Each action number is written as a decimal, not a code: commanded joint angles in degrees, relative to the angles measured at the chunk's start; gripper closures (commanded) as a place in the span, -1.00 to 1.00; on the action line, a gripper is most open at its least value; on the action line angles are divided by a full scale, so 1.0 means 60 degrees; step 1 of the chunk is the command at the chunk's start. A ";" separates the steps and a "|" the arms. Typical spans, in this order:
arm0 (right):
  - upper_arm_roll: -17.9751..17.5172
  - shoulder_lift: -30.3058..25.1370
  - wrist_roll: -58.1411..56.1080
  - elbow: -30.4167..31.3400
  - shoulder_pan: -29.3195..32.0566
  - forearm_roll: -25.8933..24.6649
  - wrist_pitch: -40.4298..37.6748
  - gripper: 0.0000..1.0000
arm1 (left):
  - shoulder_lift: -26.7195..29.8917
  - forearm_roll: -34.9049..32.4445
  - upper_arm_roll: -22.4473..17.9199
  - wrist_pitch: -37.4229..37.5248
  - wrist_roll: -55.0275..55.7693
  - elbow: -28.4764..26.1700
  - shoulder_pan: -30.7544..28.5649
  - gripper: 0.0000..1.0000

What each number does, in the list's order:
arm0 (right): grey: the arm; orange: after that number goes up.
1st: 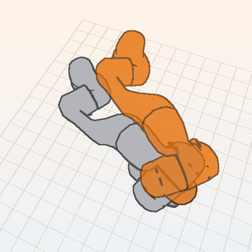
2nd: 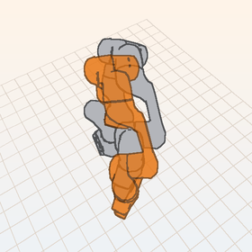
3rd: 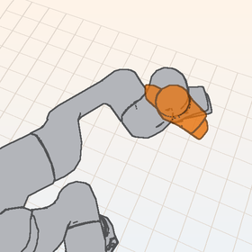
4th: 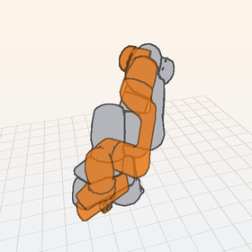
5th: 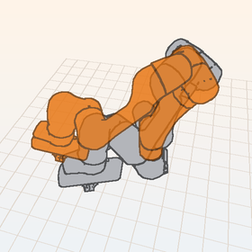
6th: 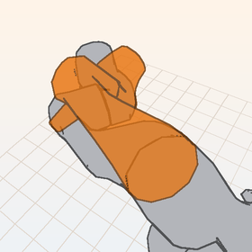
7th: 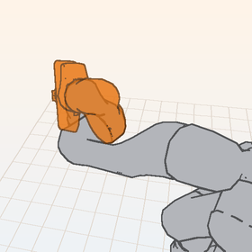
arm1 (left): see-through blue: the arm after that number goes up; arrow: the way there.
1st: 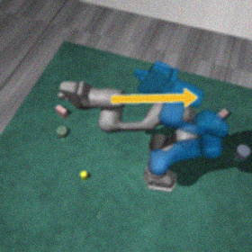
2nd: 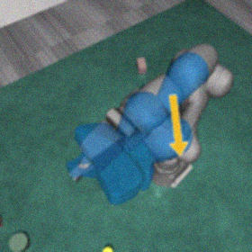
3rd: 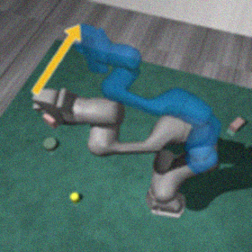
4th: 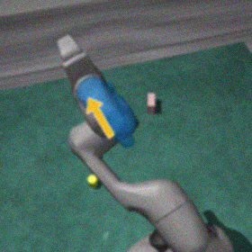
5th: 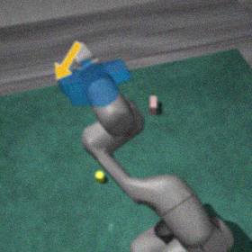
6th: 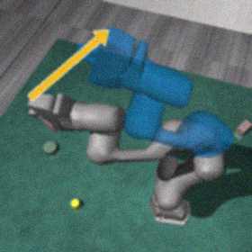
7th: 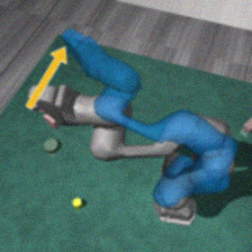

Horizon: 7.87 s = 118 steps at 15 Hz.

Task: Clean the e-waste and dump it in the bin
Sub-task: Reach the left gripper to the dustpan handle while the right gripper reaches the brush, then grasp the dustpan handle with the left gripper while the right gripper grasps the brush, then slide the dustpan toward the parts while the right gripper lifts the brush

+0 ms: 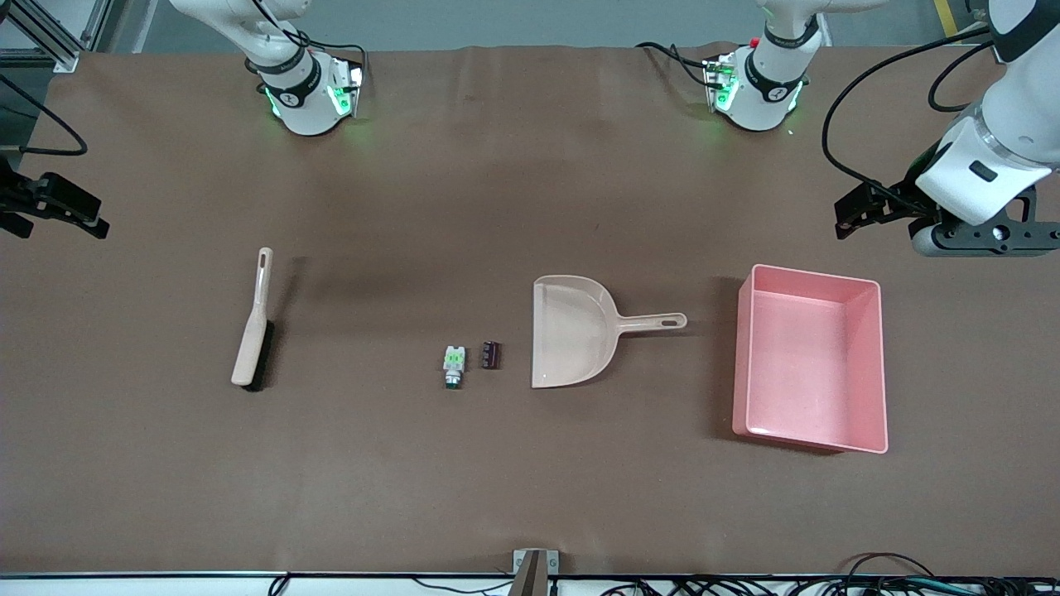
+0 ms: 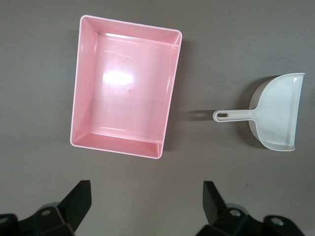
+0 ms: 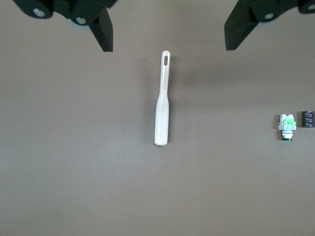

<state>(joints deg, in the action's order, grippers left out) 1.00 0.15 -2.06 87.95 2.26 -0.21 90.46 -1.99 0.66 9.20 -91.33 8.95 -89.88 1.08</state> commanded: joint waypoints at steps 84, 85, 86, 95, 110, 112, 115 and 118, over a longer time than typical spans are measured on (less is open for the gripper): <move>-0.0166 0.3564 0.0050 0.4092 -0.0843 0.0474 0.5065 0.91 | -0.5177 -0.4635 0.1776 -0.5243 -0.7511 -0.1894 0.3103 -1.00; -0.0166 0.3476 0.0036 0.4092 -0.1033 0.0547 0.5066 0.94 | -0.5162 -0.4651 0.1776 -0.5257 -0.7555 -0.1894 0.3029 -1.00; -0.0166 0.3388 0.0079 0.4107 -0.1224 0.0649 0.5066 0.97 | -0.5162 -0.4666 0.1776 -0.5258 -0.7613 -0.1894 0.3014 -1.00; -0.0152 0.3050 0.1277 0.4297 -0.2761 0.2232 0.5957 0.99 | -0.5483 -0.5060 0.1776 -0.5622 -0.7643 -0.1792 0.2882 -0.99; -0.0137 0.4720 0.3125 0.3668 -0.4579 0.2247 0.7671 0.99 | -0.5792 -0.5339 0.1762 -0.5800 -0.7570 -0.1250 0.3057 0.96; -0.0137 0.4866 0.3476 0.3610 -0.4828 0.2247 0.7907 0.99 | -0.5806 -0.5325 0.1762 -0.5800 -0.7555 -0.1221 0.3058 0.99; -0.0152 0.5071 0.3712 0.3390 -0.5033 0.2378 0.7907 0.99 | -0.5953 -0.5281 0.1762 -0.5639 -0.7570 -0.0957 0.3101 0.99; -0.0152 0.5159 0.3742 0.3316 -0.5239 0.2525 0.7907 0.99 | -0.6172 -0.5266 0.1762 -0.5609 -0.7599 -0.0723 0.3087 0.99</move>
<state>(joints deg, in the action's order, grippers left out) -0.30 30.31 19.76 108.83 -28.13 13.44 137.78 -37.41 -30.13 19.65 -125.92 -36.89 -96.69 19.36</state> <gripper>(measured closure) 0.621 0.674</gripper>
